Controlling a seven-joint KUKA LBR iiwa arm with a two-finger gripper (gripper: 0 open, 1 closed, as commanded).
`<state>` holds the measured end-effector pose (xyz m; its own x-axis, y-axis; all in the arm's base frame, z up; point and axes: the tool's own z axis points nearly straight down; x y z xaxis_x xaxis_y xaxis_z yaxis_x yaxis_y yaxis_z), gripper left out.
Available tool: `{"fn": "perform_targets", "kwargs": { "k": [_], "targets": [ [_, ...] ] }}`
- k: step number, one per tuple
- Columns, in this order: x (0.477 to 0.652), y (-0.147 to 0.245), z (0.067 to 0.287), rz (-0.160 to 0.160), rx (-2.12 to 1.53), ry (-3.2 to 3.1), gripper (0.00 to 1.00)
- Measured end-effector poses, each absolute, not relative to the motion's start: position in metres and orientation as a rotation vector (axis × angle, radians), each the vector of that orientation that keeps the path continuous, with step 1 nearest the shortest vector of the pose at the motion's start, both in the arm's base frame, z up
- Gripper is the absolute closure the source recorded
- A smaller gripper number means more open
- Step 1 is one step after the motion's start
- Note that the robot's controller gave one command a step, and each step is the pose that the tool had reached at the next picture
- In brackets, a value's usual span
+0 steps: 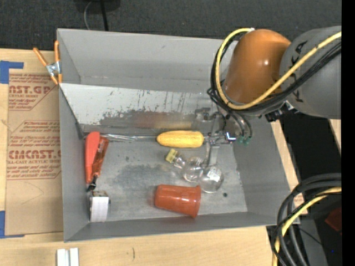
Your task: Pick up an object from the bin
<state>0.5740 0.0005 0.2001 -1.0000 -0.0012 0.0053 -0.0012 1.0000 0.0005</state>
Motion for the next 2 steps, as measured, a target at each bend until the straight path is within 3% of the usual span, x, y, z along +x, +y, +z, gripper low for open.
{"fn": "perform_targets", "kwargs": {
  "k": [1, 2],
  "targets": [
    [0.575, 0.0, 0.205, -0.001, 0.002, -3.144, 0.0],
    [0.573, -0.001, 0.159, -0.002, -0.147, -3.142, 0.0]
  ]
}}
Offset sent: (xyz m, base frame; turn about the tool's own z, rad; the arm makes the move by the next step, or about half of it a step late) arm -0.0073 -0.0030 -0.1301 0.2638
